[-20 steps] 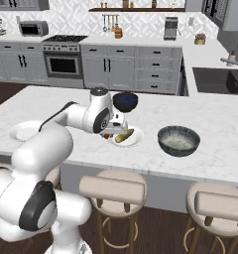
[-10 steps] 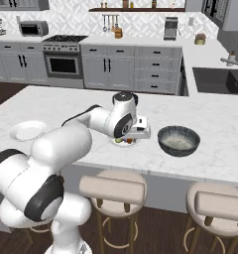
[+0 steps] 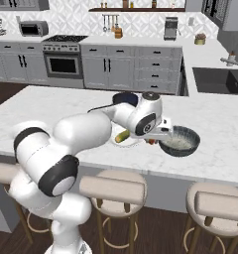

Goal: Pick the chicken drumstick and cucumber from their plates and place them in the bowl. Then put the bowl in the fridge.

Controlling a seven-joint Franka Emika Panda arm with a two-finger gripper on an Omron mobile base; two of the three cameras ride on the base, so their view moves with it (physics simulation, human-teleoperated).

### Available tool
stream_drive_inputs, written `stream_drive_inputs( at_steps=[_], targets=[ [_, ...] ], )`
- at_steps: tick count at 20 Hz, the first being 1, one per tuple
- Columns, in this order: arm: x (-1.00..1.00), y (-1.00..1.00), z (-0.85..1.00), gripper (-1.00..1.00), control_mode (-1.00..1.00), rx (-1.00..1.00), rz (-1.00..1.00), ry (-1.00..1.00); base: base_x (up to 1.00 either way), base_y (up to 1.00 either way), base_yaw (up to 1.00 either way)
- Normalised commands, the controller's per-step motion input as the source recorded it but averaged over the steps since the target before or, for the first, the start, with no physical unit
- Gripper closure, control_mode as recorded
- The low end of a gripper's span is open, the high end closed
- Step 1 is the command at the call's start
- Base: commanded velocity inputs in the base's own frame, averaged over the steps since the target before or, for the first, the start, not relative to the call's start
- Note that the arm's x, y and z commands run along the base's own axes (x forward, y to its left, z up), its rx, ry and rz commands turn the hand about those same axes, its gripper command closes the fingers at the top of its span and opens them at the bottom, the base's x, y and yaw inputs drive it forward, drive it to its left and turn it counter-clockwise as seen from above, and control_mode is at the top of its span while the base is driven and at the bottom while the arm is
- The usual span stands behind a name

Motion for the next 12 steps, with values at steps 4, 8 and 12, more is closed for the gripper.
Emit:
stream_drive_inputs(
  at_steps=[4, 8, 12],
  targets=[
    [0.22, -0.73, 0.0, 1.0, -1.0, 0.03, 0.0, 0.0, 0.0, 0.0, 0.0],
    [0.4, -0.5, -0.01, 1.0, -1.0, 0.01, 0.0, 0.0, 0.0, 0.0, 0.0],
    [0.47, -0.44, -0.04, 1.0, -1.0, 0.0, 0.0, 0.0, 0.0, 0.0, 0.0]
  ],
)
